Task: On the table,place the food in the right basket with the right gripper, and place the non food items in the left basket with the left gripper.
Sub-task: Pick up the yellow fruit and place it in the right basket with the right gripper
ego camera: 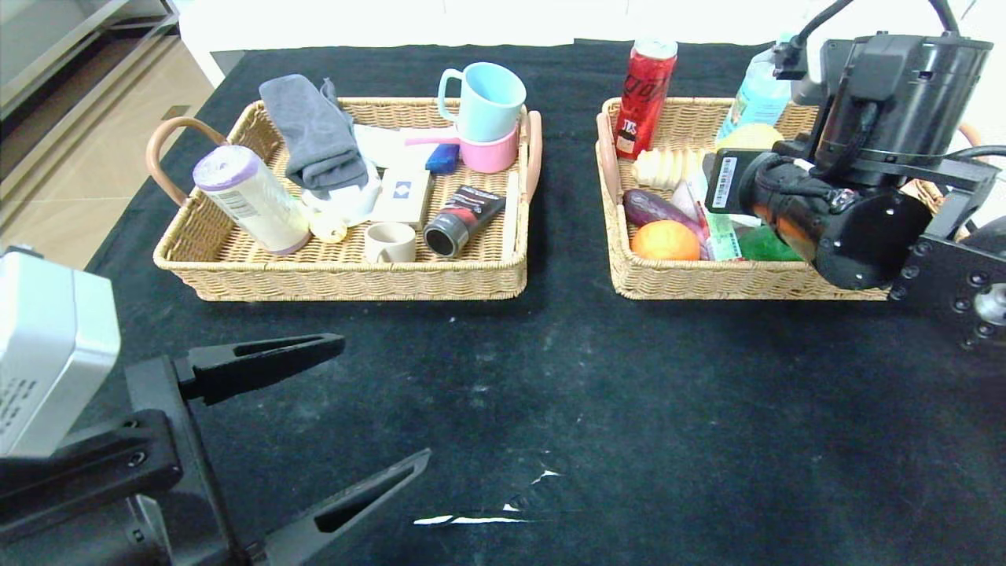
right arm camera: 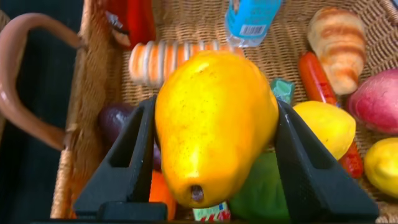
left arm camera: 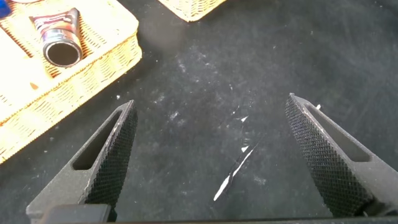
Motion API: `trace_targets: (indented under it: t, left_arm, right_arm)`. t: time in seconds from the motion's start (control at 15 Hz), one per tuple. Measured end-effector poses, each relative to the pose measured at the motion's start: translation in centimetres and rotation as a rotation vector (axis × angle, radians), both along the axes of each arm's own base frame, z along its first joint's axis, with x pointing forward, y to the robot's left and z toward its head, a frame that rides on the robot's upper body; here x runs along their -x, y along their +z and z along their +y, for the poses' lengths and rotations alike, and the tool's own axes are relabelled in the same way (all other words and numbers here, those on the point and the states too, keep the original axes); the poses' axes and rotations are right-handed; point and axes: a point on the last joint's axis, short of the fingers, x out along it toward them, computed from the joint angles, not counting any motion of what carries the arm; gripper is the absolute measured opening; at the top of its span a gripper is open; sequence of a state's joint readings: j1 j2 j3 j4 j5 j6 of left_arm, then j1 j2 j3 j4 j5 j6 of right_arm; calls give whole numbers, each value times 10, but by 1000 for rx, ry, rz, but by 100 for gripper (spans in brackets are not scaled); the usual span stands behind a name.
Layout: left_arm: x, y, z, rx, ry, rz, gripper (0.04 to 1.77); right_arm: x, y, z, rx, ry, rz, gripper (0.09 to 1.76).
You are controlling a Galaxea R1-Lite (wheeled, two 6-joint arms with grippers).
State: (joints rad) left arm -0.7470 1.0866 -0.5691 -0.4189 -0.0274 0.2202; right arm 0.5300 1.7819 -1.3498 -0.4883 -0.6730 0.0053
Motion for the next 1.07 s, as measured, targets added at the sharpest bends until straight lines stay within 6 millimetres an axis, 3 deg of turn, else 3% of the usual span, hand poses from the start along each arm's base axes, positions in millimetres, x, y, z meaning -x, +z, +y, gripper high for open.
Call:
trace_targets:
  t: [0.53, 1.07]
  left_arm:
    - [-2, -3, -2, -9, -6, 11, 172]
    - [-4, -7, -4, -24, -7, 25, 172]
  right_arm:
    - [-27, -6, -26, -33, -98, -67, 118]
    - [-34, -7, -30, -53, -112, -104, 118]
